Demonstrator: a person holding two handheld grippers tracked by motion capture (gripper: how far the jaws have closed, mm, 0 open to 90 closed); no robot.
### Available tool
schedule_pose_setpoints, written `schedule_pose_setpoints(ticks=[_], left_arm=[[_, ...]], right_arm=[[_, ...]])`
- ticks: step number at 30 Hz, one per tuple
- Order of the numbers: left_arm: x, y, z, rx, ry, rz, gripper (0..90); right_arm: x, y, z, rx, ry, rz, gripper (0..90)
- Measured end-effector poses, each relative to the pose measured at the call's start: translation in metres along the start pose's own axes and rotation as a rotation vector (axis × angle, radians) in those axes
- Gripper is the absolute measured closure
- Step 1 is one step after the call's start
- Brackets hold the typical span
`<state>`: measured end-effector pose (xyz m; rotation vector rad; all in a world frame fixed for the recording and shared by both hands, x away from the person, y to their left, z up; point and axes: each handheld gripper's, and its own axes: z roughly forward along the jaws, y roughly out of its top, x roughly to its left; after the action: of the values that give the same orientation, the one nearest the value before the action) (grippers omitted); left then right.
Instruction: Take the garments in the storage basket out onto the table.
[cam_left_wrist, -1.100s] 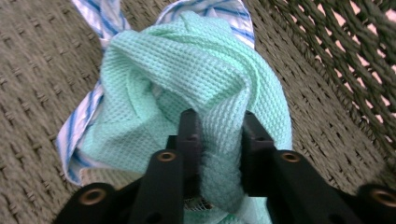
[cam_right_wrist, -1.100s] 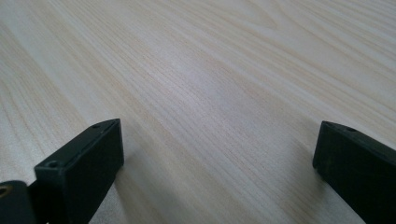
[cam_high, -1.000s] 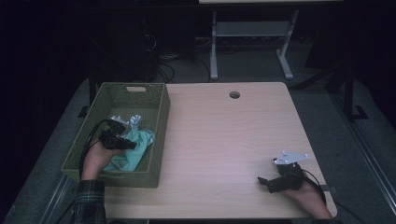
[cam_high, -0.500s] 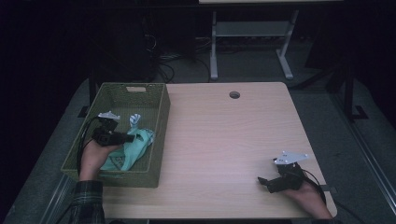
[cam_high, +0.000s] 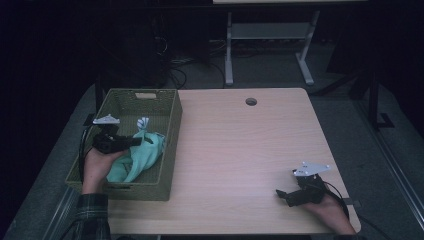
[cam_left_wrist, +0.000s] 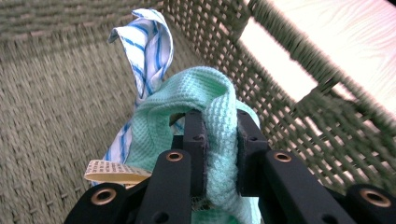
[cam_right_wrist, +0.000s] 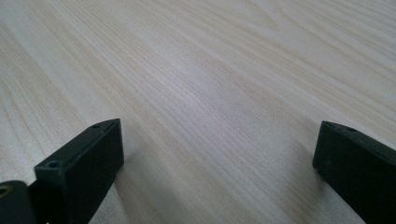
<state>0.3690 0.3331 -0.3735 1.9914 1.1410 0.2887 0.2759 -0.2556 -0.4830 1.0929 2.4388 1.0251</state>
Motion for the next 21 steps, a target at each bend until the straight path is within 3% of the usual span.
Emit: schedule_pose_setpoints(ticks=[12,21], left_arm=[[-0.014,0.014,-0.022,-0.092,-0.012,0.020,78.0],[-0.027,0.032,-0.034,-0.154,-0.045,0.046,78.5]], right_arm=[[0.001,0.000,0.000,0.002,-0.004,0.006,1.4],[0.001,0.000,0.000,0.002,-0.004,0.009,1.4]])
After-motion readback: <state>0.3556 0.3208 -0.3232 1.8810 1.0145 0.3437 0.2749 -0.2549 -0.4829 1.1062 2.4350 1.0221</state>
